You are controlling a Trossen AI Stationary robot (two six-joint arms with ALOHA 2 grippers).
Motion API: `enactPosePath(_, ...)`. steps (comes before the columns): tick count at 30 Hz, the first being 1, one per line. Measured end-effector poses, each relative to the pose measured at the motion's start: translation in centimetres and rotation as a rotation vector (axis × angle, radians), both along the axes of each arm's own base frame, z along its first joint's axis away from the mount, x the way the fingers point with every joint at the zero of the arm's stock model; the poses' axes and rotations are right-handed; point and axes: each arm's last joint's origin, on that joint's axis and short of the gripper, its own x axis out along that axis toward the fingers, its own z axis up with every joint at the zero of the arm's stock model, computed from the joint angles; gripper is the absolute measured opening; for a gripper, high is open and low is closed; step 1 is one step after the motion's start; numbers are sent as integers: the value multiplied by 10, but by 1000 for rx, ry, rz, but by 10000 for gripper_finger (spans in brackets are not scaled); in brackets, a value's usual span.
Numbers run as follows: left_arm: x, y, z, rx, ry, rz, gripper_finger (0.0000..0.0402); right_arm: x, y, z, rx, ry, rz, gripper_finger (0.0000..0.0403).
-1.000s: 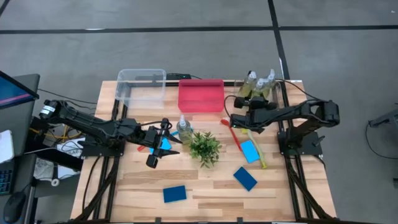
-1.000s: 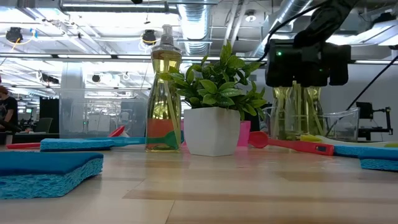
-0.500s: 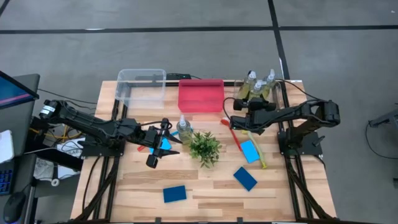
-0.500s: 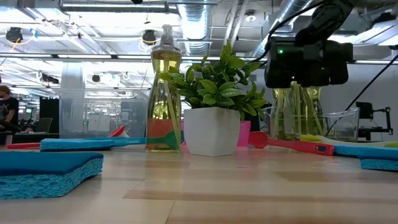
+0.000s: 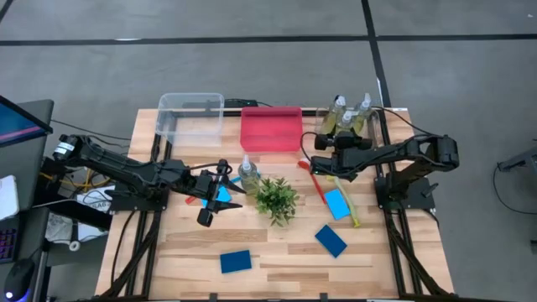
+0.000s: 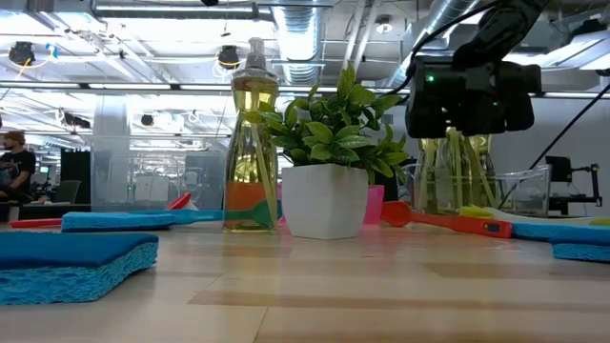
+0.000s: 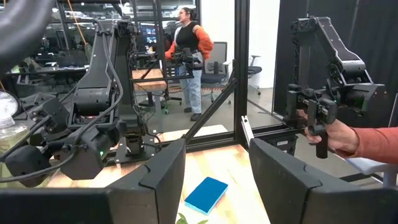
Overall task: Pick & Place Kitchen Sink Supplies
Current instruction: Put the green dishwashing liquid dispenser into the right transparent bin
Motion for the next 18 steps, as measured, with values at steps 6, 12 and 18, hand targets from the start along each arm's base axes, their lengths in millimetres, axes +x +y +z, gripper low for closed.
enactPosePath(6, 0, 0, 0, 0, 0, 0, 181, 1, 3, 0, 4, 26, 19, 256)
enactPosePath(12, 0, -1, 0, 0, 0, -2, 181, 1, 4, 0, 8, 51, 23, 256)
enactPosePath(18, 0, -1, 0, 0, 0, -3, 181, 1, 2, -2, 62, 41, 27, 256)
